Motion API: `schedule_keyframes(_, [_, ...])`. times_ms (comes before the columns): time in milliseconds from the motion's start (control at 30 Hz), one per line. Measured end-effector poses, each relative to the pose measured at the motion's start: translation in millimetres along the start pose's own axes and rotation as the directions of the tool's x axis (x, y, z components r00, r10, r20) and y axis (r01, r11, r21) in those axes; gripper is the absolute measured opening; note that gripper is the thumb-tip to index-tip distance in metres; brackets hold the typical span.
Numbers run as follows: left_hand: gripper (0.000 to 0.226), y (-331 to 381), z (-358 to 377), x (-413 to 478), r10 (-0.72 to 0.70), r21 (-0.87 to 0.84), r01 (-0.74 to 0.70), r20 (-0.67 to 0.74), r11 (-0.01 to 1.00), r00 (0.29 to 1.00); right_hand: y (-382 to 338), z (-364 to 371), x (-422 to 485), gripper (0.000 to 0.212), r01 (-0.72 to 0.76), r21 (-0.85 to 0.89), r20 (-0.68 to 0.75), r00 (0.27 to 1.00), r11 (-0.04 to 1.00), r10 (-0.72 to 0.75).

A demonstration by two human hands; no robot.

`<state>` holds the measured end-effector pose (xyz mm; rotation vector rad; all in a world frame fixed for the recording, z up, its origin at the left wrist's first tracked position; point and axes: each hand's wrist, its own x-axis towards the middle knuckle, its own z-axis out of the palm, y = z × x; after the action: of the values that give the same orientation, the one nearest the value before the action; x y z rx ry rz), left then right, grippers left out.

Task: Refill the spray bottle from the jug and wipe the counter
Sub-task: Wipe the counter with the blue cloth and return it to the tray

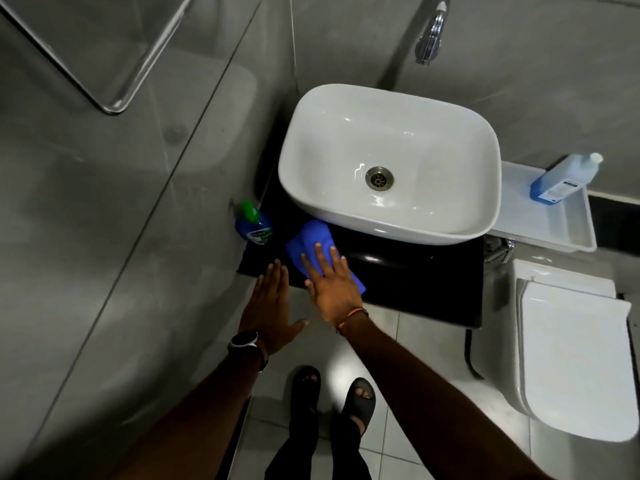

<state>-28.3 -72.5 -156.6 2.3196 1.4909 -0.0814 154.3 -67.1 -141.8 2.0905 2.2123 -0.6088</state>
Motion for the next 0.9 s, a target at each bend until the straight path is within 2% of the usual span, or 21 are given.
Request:
schedule_keyframes(67, [0.126, -3.0, -1.8, 2.5, 0.003, 0.028, -0.003, 0.000, 1.000, 1.000, 18.9, 6.2, -19.1, 0.055, 0.123, -0.015, 0.017, 0.992, 0.992, -0.123])
schedule_keyframes(133, [0.127, -7.5, -2.6, 3.0, 0.008, 0.034, -0.008, 0.003, 0.999, 1.000, 46.0, 4.5, -38.6, 0.053, 0.135, -0.021, -0.022, 0.991, 0.991, -0.136])
schedule_keyframes(200, [0.128, -12.5, -3.3, 4.6, 0.007, 0.034, -0.008, 0.015, 0.999, 1.000, 55.8, -3.8, -35.5, 0.053, 0.032, 0.024, -0.062, 0.998, 0.999, -0.031])
schedule_keyframes(300, [0.127, -17.8, -2.1, 6.2, -0.004, 0.033, 0.002, 0.049, 0.999, 0.999, 18.9, -10.0, 3.0, 0.060, -0.113, 0.121, -0.055, 0.991, 0.986, 0.120])
schedule_keyframes(333, [0.127, -19.3, -0.9, 5.8, -0.011, 0.033, 0.009, 0.055, 0.999, 0.998, 1.6, -7.7, 12.5, 0.062, -0.096, 0.107, -0.041, 0.994, 0.990, 0.101])
schedule_keyframes(400, [0.125, -22.6, 1.8, 2.7, -0.019, 0.021, 0.018, 0.056, 1.000, 0.998, -15.4, 0.9, 14.9, 0.067, 0.061, 0.050, -0.015, 0.998, 0.997, -0.060])
schedule_keyframes(467, [0.123, -26.1, 5.2, -2.0, -0.014, 0.007, 0.014, 0.053, 1.000, 0.998, -0.1, 7.3, -1.6, 0.075, 0.190, 0.013, 0.009, 0.982, 0.982, -0.190])
schedule_keyframes(500, [0.123, -27.2, 6.9, -4.3, -0.007, 0.003, 0.006, 0.061, 1.000, 0.998, 14.9, 9.0, -11.7, 0.075, 0.210, 0.003, 0.002, 0.978, 0.978, -0.210])
schedule_keyframes(533, [0.124, -27.8, 8.3, -6.7, 0.001, -0.002, -0.001, 0.064, 1.000, 0.998, 28.5, 9.0, -20.3, 0.073, 0.190, 0.003, -0.024, 0.982, 0.982, -0.189])
schedule_keyframes(600, [0.123, -27.5, 9.8, -8.5, 0.004, -0.011, -0.004, 0.058, 1.000, 0.998, 40.0, 5.8, -23.5, 0.063, 0.059, 0.019, -0.075, 0.996, 0.998, -0.057])
schedule_keyframes(700, [0.120, -24.1, 11.1, -8.2, 0.008, 0.019, -0.009, 0.060, 1.000, 0.998, 8.3, 2.6, 4.3, 0.065, -0.066, 0.112, -0.075, 0.994, 0.991, 0.075])
schedule_keyframes(767, [0.117, -21.3, 12.0, -8.7, -0.004, 0.056, 0.001, 0.055, 0.998, 0.998, -11.5, 8.9, 7.7, 0.072, 0.028, 0.090, -0.058, 0.998, 0.996, -0.023])
schedule_keyframes(833, [0.116, -17.9, 12.7, -8.9, -0.009, 0.064, 0.006, 0.057, 0.998, 0.998, 0.6, 15.3, -11.4, 0.076, 0.152, 0.042, -0.039, 0.988, 0.987, -0.151])
schedule_keyframes(900, [0.114, -14.1, 13.5, -9.3, 0.013, 0.042, -0.015, 0.047, 0.999, 0.999, 37.5, 16.8, -40.0, 0.077, 0.149, 0.038, -0.090, 0.985, 0.988, -0.145])
